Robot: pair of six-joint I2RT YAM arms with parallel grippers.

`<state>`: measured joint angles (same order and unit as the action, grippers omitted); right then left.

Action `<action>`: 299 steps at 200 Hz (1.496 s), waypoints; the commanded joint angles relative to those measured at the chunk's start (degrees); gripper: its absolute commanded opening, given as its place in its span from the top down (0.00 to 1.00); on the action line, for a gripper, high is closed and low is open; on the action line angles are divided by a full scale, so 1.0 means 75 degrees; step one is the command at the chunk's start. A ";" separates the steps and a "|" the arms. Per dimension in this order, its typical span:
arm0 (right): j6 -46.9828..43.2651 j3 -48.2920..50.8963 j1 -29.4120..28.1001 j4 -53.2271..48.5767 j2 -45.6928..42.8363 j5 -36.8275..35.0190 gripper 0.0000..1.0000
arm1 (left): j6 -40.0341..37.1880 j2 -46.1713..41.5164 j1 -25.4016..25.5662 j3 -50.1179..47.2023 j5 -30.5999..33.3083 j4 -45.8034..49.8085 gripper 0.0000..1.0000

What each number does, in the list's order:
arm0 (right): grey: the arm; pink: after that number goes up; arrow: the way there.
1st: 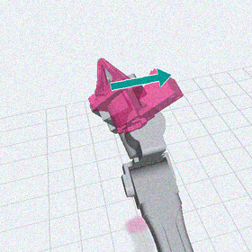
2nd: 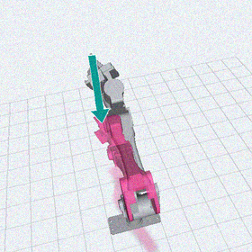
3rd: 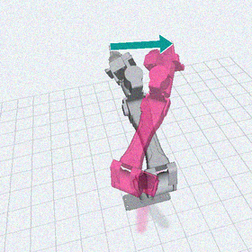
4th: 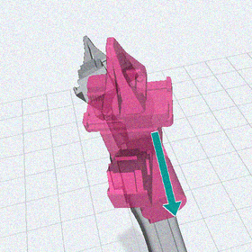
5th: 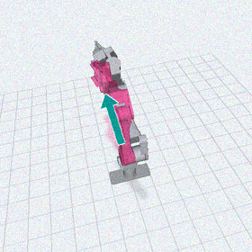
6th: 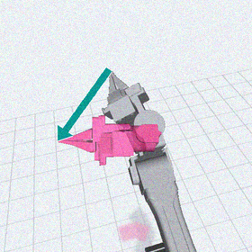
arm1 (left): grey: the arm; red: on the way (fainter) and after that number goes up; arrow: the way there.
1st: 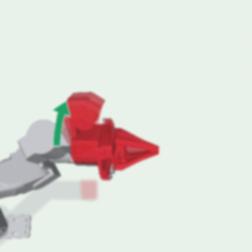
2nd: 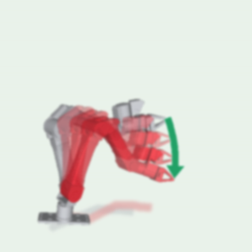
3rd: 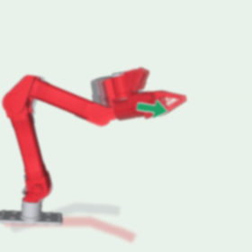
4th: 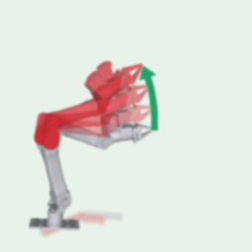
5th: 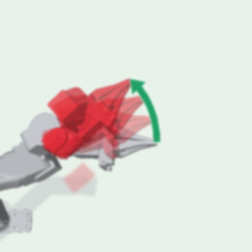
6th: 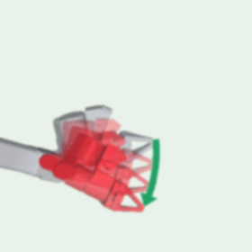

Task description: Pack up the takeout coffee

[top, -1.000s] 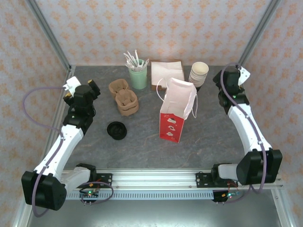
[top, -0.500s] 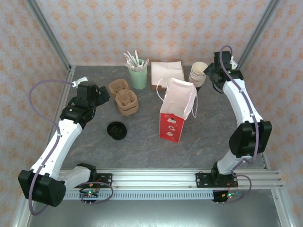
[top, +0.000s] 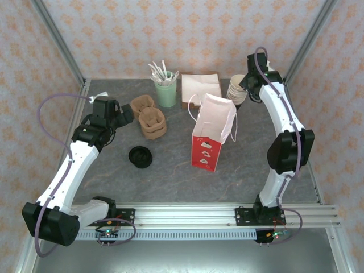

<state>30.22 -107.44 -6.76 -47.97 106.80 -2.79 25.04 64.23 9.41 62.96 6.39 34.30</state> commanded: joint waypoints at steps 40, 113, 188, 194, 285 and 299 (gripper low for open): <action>-0.0257 -0.0729 -0.0024 -0.0519 0.0480 -0.0265 0.52 | -0.0139 0.0049 0.0062 0.0216 0.0083 0.0336 0.00; -0.0490 -0.1305 -0.0024 -0.0741 0.0980 -0.0203 0.69 | -0.0109 0.0073 0.0068 0.0299 0.0011 0.0476 0.00; -0.0642 -0.1471 -0.0030 -0.0803 0.1058 -0.0185 0.86 | -0.0034 0.0061 0.0068 0.0371 -0.0013 0.0594 0.00; -0.0659 -0.1461 -0.0027 -0.0795 0.1053 -0.0191 0.88 | -0.0028 0.0056 0.0068 0.0371 -0.0020 0.0612 0.00; -0.0677 -0.1410 -0.0195 -0.1034 0.0226 -0.0506 0.98 | 0.0189 0.0026 0.0081 0.0545 -0.0674 0.0578 0.00; -0.0643 -0.1316 -0.0241 -0.1025 -0.0066 -0.0585 0.99 | 0.0242 0.0004 0.0132 0.0589 -0.0874 0.0531 0.00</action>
<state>25.63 -116.75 -7.68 -53.76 112.81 -3.79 25.71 64.66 9.41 65.23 3.05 37.10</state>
